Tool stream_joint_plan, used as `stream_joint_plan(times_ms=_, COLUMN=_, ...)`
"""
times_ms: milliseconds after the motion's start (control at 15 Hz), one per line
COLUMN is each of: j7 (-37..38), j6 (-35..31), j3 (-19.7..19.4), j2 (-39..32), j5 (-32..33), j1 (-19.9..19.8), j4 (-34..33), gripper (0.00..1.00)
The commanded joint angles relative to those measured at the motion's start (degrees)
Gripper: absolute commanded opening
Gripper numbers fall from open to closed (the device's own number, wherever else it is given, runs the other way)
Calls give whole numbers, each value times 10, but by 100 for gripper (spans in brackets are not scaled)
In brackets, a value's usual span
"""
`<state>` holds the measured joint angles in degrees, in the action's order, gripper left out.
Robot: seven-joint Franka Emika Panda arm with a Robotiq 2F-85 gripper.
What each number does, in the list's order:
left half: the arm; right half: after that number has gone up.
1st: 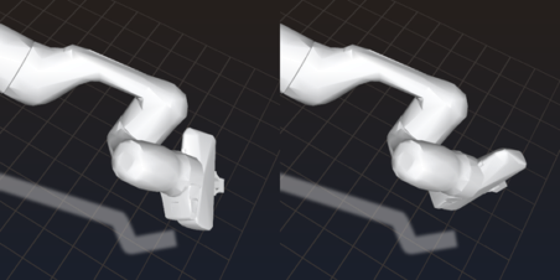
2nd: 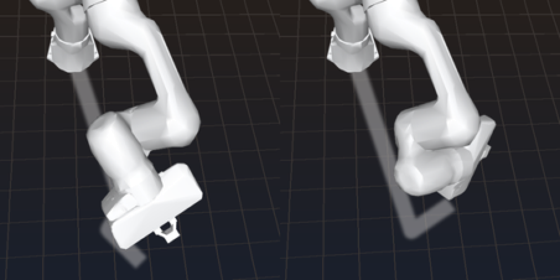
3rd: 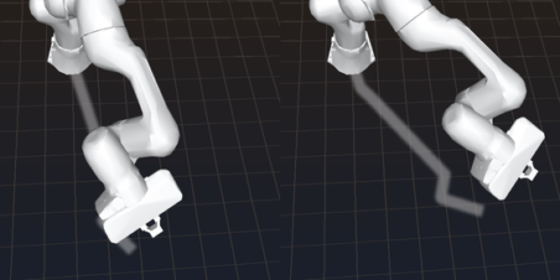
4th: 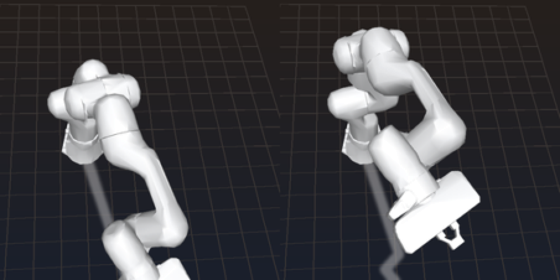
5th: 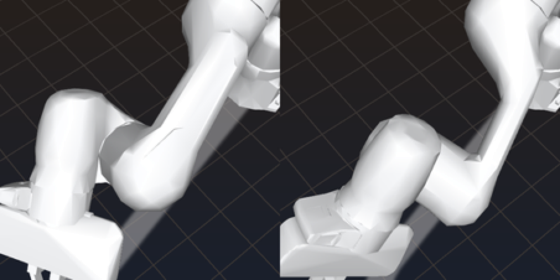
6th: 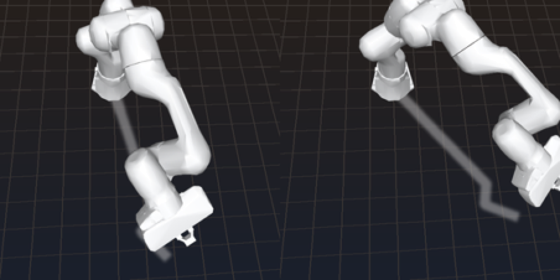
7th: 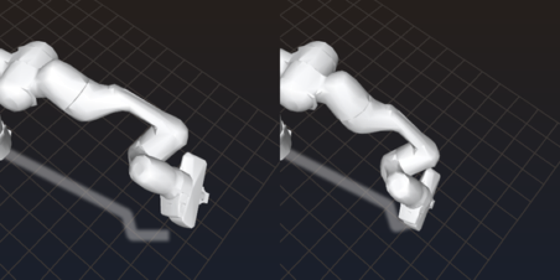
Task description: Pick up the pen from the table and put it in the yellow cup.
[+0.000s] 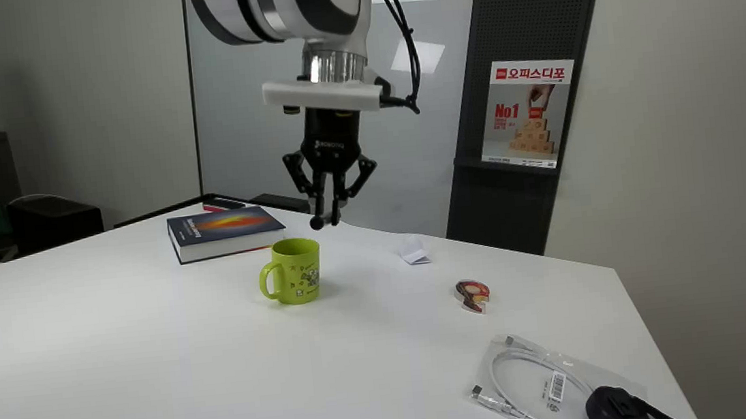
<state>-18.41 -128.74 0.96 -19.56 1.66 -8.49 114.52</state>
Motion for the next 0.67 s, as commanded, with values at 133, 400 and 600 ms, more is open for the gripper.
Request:
stream_joint_plan(times_ms=133, j7=-26, j6=209, j3=10, j2=-40, j5=-42, j1=17, j4=-143, gripper=5)
stream_joint_plan(times_ms=400, j7=-23, j6=190, j3=5, j2=-20, j5=-40, j1=24, j4=-113, gripper=21)
stream_joint_plan(times_ms=600, j7=-23, j6=188, j3=3, j2=-20, j5=-40, j1=23, j4=-109, gripper=5)
